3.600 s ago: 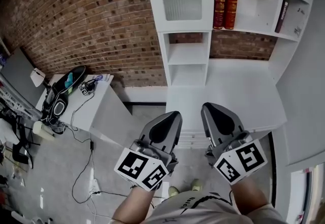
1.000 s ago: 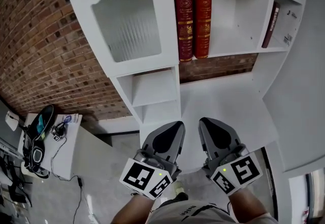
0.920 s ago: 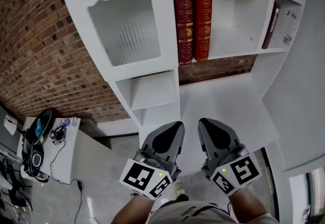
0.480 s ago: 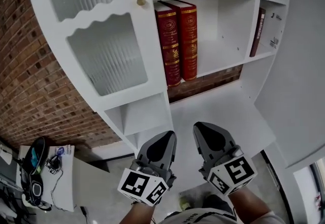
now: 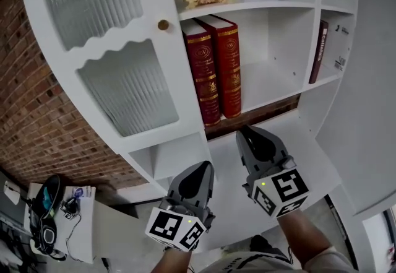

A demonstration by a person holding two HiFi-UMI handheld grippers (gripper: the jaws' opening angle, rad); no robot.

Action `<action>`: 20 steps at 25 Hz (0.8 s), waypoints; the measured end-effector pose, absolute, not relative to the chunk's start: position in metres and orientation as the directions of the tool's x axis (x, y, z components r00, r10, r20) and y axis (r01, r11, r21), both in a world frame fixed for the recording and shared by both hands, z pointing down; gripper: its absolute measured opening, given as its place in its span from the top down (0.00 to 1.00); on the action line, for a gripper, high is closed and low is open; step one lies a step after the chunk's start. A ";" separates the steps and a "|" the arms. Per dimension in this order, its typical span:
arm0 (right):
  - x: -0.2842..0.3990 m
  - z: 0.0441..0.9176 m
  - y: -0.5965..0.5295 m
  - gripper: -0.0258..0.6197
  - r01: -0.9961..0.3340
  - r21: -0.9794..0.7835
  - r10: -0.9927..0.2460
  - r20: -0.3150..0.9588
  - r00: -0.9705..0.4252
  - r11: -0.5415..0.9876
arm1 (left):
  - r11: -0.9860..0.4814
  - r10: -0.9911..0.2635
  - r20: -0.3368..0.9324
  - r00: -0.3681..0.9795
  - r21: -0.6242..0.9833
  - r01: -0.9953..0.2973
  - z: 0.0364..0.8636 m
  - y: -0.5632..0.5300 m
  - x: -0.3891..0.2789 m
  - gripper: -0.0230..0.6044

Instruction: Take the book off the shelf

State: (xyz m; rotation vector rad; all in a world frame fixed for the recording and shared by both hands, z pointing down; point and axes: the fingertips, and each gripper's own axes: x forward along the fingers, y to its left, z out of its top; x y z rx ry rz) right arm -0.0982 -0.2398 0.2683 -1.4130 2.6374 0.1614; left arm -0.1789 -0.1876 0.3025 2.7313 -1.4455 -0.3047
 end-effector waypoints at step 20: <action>-0.098 0.238 -0.357 0.60 -0.856 0.072 -0.836 -0.188 -0.515 0.512 | -0.466 -0.883 -0.132 0.451 0.127 -0.875 0.304 -0.234 -0.175 0.95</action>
